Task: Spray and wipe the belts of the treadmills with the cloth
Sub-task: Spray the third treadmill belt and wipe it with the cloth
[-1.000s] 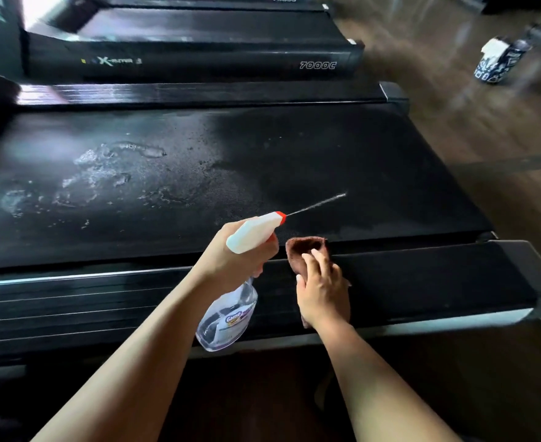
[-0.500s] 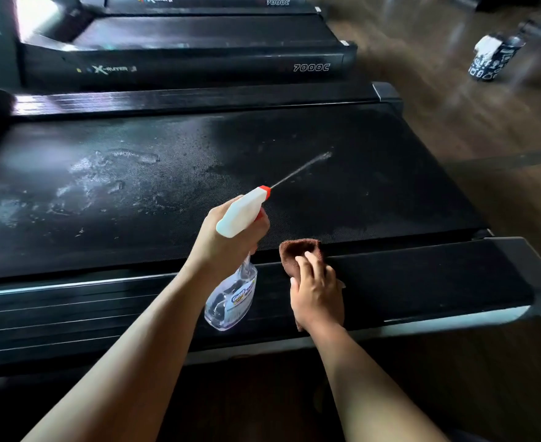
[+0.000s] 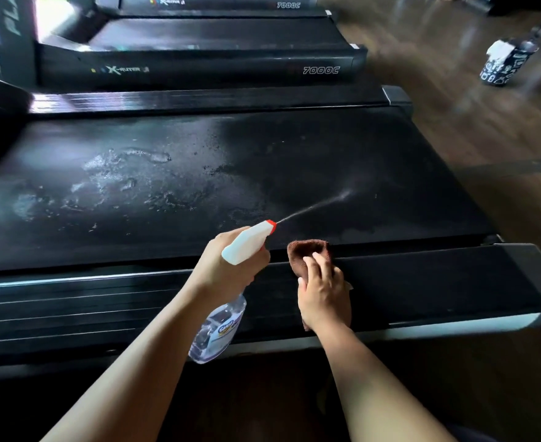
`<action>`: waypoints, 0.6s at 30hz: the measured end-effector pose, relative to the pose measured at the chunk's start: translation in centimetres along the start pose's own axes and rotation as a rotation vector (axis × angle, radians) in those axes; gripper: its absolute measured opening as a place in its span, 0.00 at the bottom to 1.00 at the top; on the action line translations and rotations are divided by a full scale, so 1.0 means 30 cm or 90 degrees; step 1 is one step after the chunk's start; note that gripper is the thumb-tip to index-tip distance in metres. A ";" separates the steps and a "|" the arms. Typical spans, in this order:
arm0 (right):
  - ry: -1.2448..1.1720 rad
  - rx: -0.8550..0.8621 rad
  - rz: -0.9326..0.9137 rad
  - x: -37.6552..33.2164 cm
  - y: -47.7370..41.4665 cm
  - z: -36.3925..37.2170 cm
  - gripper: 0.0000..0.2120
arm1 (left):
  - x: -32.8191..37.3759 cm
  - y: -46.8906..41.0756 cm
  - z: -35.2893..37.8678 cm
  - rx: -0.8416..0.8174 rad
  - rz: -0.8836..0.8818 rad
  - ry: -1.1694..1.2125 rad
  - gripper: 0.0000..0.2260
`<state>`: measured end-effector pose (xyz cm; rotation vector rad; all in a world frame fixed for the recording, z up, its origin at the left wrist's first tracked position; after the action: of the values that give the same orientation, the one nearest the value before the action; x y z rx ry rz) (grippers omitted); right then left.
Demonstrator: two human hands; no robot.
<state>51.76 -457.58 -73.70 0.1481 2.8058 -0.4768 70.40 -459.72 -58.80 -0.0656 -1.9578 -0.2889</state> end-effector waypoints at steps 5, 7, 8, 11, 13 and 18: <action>0.002 -0.028 0.005 0.001 0.000 0.002 0.22 | -0.051 0.027 -0.106 0.089 -0.042 0.078 0.14; -0.003 -0.038 0.011 0.000 0.000 -0.002 0.22 | -0.061 0.035 -0.137 0.100 -0.046 0.068 0.12; -0.007 -0.039 0.012 -0.002 -0.001 -0.005 0.22 | -0.067 0.041 -0.149 0.103 -0.050 0.059 0.12; -0.007 -0.047 0.014 -0.006 0.000 -0.011 0.22 | -0.081 0.064 -0.171 0.083 -0.070 0.065 0.07; -0.006 -0.055 0.014 -0.007 0.000 -0.014 0.22 | -0.077 0.083 -0.193 0.063 -0.075 0.056 0.04; -0.002 -0.127 0.018 -0.016 -0.008 -0.030 0.21 | -0.074 0.132 -0.266 0.022 -0.030 0.073 0.07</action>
<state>51.94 -457.53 -72.68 0.1446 2.8229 -0.1884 79.17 -457.53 -57.22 0.0181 -1.8514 -0.2838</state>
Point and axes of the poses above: each hand's wrist, its own y-axis away from the middle knuckle, its own z-axis out of the palm, x = y × z, the point moved 3 cm from there along -y, towards the middle knuckle, and after that the axes turned 6 degrees about -z, right-handed, at the moved point
